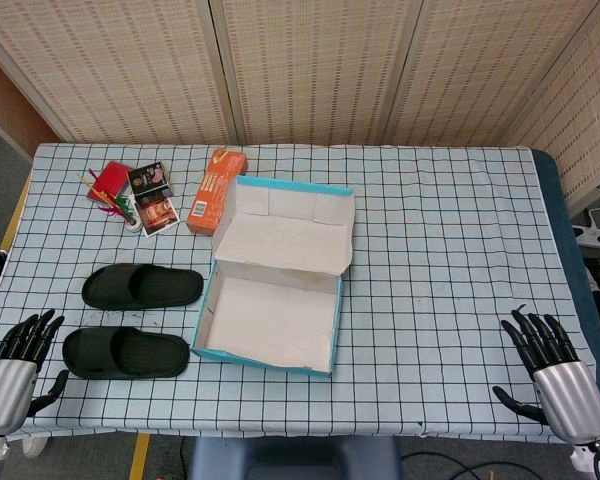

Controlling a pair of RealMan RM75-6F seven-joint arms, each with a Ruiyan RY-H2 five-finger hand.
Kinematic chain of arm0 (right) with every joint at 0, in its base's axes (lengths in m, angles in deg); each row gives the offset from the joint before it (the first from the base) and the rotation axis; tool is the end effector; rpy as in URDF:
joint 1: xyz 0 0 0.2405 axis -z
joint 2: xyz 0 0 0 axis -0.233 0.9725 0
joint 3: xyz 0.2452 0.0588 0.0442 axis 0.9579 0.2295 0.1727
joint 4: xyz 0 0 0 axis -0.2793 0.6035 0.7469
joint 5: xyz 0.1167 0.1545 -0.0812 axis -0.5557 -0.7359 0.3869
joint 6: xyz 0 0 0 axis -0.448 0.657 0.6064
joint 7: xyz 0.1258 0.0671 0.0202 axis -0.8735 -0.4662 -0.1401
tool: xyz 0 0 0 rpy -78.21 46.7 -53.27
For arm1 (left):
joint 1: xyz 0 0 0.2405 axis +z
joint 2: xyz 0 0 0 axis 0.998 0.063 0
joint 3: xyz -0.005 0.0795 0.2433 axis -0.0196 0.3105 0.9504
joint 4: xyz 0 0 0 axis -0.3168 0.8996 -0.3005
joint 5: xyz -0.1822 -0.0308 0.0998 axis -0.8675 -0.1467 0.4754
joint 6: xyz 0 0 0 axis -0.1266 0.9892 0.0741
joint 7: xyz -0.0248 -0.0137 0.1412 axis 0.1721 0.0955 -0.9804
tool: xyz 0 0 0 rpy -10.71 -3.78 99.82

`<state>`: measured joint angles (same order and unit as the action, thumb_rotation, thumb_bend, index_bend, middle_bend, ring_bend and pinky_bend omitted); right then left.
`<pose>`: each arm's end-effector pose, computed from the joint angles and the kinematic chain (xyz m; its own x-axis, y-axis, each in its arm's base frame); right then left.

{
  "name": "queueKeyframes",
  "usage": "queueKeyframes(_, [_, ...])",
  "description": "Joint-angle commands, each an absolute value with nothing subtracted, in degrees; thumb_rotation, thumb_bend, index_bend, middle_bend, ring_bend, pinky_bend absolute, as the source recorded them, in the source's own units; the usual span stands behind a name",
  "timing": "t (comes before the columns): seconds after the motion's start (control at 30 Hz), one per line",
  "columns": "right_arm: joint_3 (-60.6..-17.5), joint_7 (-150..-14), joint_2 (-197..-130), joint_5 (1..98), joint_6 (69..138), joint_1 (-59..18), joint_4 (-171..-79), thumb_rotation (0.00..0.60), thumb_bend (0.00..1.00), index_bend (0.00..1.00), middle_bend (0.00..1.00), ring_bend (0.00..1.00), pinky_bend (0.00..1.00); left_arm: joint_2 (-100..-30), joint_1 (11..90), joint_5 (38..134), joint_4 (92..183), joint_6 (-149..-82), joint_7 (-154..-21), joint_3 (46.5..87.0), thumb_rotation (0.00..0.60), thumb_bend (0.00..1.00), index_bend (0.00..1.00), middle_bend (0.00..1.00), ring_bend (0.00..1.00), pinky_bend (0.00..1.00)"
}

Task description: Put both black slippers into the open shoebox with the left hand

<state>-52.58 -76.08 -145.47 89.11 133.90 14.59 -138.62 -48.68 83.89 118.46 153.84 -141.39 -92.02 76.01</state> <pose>-0.3003 -0.1229 0.1492 0.4988 0.0285 0.8662 -0.8477 -0.1922 0.4945 -0.3077 0.1534 0.1447 0.4826 -0.0147 0.8757 0.8704 -0.1028 -0.4814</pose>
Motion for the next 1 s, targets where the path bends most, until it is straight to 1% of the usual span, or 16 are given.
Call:
queueKeyframes(0.03, [-52.58,-76.12,-145.44,89.07,133.7,14.48,-138.61,0.478,0.12,0.0,0.0,0.0,0.0,-48.22,83.65,118.96,154.18,-140.66,-90.79,76.61,0.6,0.38,0.0,0.0,0.0,0.12])
queueKeyframes(0.17, [-52.56,-76.26,-145.38,89.04,133.77,14.53,-138.74,0.476,0.12,0.0,0.0,0.0,0.0,-48.28,82.18,119.97,154.15,-138.14,-87.08,77.38,0.6,0.36,0.0,0.0,0.0,0.1])
queueKeyframes(0.23, [-52.55,-76.16,-145.45,89.06,133.94,14.63,-138.79,0.477,0.12,0.0,0.0,0.0,0.0,-48.04,81.01,119.32,154.5,-135.41,-85.99,77.59,0.6,0.32,0.0,0.0,0.0,0.08])
queueKeyframes(0.27, [-52.58,-76.01,-145.48,89.12,133.92,14.65,-138.79,0.477,0.12,0.0,0.0,0.0,0.0,-47.87,79.95,118.59,154.91,-133.02,-86.51,77.54,0.6,0.3,0.0,0.0,0.0,0.08])
queueKeyframes(0.33, [-52.59,-75.88,-145.54,89.16,133.87,14.64,-138.82,0.478,0.12,0.0,0.0,0.0,0.0,-47.57,78.16,117.23,156.0,-129.01,-87.08,77.45,0.6,0.28,0.0,0.0,0.0,0.06])
queueKeyframes(0.47, [-52.35,-74.91,-145.81,88.96,133.82,14.68,-138.75,0.477,0.12,0.0,0.0,0.0,0.0,-47.44,74.32,112.96,158.13,-120.93,-89.13,76.37,0.6,0.3,0.0,0.0,0.0,0.04])
queueKeyframes(0.57, [-52.3,-74.96,-145.98,88.84,133.64,14.61,-138.71,0.477,0.12,0.0,0.0,0.0,0.0,-47.96,72.25,110.54,159.35,-116.71,-91.5,75.96,0.6,0.31,0.0,0.0,0.0,0.04])
queueKeyframes(0.77, [-52.19,-75.05,-146.0,88.59,133.2,14.4,-138.55,0.477,0.12,0.0,0.0,0.0,0.0,-49.94,69.89,105.84,160.68,-111.56,-98.51,75.91,0.6,0.31,0.0,0.0,0.0,0.04])
queueKeyframes(0.9, [-52.13,-75.51,-145.71,88.49,133.4,14.44,-138.59,0.478,0.12,0.0,0.0,0.0,0.0,-50.91,69.29,101.55,161.1,-110.16,-103.91,75.75,0.6,0.31,0.0,0.0,0.0,0.04])
queueKeyframes(1.0, [-52.05,-75.67,-145.56,88.38,133.57,14.51,-138.57,0.477,0.12,0.0,0.0,0.0,0.0,-51.63,68.96,100.15,161.28,-109.67,-105.53,75.98,0.6,0.31,0.0,0.0,0.0,0.04])
